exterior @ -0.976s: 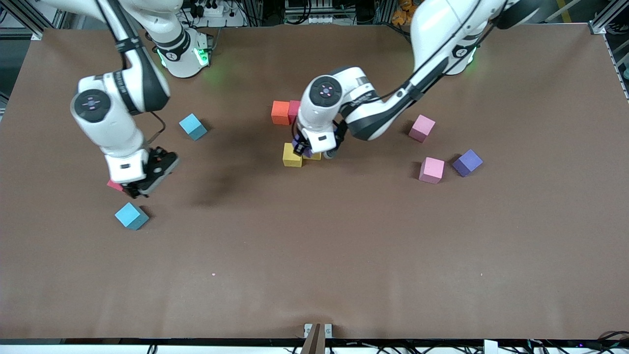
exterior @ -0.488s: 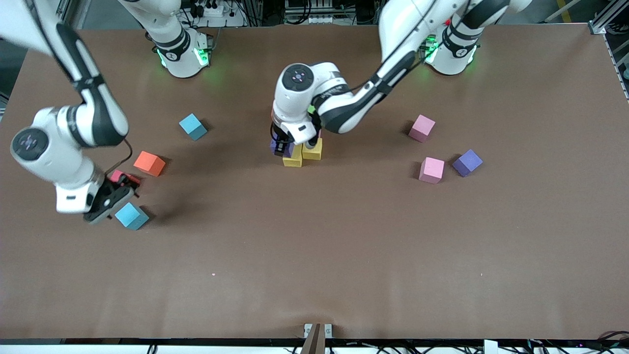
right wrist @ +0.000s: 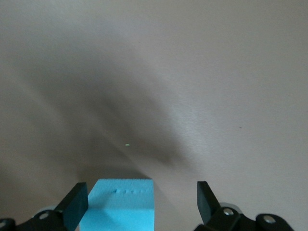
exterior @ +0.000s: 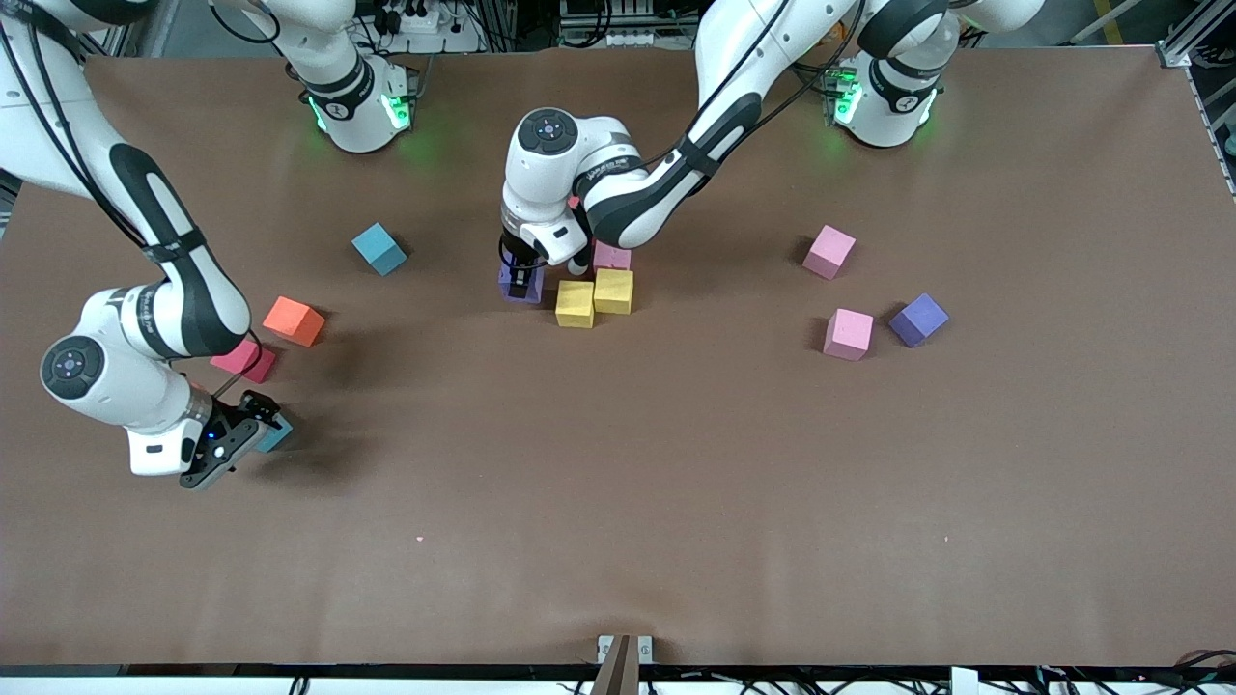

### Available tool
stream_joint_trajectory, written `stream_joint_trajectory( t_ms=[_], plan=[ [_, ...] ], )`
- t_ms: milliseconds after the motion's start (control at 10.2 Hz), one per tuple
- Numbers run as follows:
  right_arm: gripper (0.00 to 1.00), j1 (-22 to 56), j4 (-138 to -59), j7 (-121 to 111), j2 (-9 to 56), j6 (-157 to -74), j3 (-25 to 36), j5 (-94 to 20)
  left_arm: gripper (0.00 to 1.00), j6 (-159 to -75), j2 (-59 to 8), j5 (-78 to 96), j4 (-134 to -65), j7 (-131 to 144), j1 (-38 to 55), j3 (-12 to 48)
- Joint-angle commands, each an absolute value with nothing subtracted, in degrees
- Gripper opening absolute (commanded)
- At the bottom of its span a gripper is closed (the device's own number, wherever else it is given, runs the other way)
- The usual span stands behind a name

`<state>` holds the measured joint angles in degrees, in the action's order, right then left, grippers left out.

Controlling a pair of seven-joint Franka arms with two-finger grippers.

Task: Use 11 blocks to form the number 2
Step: 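Grasp the cyan with the right gripper while the left gripper lowers blue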

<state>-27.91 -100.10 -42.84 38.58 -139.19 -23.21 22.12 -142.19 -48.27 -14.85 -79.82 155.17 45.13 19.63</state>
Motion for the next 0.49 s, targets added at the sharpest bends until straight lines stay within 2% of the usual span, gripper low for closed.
stream_joint_trajectory(
  t_ms=[0,195,391],
  plan=[
    [1.0,-30.49,-98.7,-44.73,39.2,-136.77,-24.61,24.08,0.47,-143.0,-49.66,-13.45,-78.4,156.27,45.7,18.63],
    [1.0,-29.8,-98.53,-44.74,37.45,-133.96,-24.87,18.84,0.5,-142.91,-50.1,-13.45,-78.66,155.92,45.53,18.72],
    [1.0,-28.83,-98.44,-45.26,35.86,-131.41,-24.87,18.19,0.51,-142.91,-50.1,-13.54,-78.84,154.35,45.18,18.72]
  ],
)
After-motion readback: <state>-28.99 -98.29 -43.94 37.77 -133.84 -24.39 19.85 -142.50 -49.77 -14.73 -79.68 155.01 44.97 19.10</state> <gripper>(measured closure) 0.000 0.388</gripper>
